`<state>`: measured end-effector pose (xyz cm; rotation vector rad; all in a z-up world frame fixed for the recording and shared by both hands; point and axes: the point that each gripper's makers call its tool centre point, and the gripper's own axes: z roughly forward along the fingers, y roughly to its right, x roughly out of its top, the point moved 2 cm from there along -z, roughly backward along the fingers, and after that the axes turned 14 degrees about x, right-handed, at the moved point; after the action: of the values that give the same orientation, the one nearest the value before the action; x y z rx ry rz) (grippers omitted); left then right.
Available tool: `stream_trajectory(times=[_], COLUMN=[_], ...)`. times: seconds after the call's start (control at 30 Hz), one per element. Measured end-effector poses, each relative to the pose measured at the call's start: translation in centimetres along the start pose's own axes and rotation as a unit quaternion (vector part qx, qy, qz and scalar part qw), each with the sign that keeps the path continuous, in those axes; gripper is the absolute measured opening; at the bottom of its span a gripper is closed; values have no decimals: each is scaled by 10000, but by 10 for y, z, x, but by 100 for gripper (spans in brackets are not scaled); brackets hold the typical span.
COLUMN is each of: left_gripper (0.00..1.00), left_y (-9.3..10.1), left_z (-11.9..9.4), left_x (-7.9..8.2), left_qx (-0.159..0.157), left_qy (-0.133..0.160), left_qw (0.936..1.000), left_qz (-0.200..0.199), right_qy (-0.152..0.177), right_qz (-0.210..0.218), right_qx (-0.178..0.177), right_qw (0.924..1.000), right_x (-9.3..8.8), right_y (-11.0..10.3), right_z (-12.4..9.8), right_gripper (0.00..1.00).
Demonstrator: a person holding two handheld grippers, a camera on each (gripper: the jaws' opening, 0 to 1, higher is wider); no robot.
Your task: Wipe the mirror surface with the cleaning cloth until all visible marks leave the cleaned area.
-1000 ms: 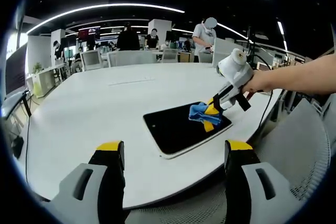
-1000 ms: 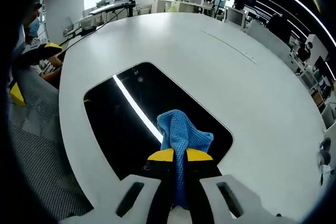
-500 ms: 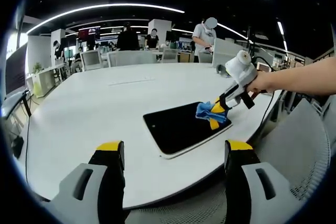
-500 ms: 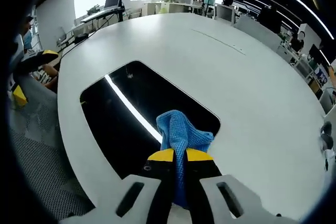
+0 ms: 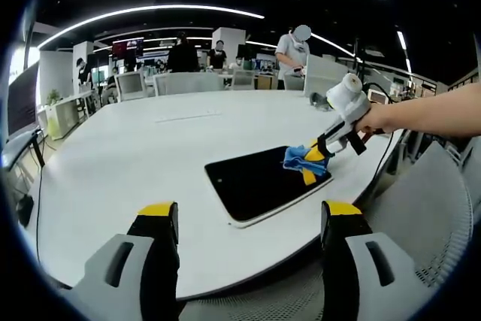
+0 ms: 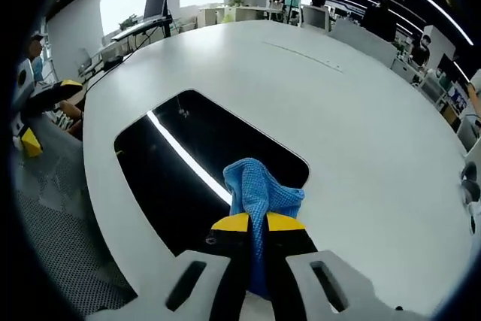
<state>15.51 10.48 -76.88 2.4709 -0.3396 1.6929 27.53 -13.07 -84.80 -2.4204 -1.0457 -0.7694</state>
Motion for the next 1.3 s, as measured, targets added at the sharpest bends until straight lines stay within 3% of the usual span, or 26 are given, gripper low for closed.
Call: stream_trajectory(times=[0.2,0.77,1.3], left_gripper=[76,75,75], left_y=[0,1,1], left_z=[0,1,1], left_x=[0,1,1], left_qx=[-7,-22,-15], left_qy=[-5,7,19], left_qw=[10000,10000,10000], left_qz=[1,2,-1], right_qy=[194,339,416], right_qz=[452,529,491], right_qx=[35,72,313], right_qw=[9988,9980,9974], right_x=[-1,-5,-17], right_y=[2,-2,-27], right_z=[0,0,-9], right_gripper=[0,0,0])
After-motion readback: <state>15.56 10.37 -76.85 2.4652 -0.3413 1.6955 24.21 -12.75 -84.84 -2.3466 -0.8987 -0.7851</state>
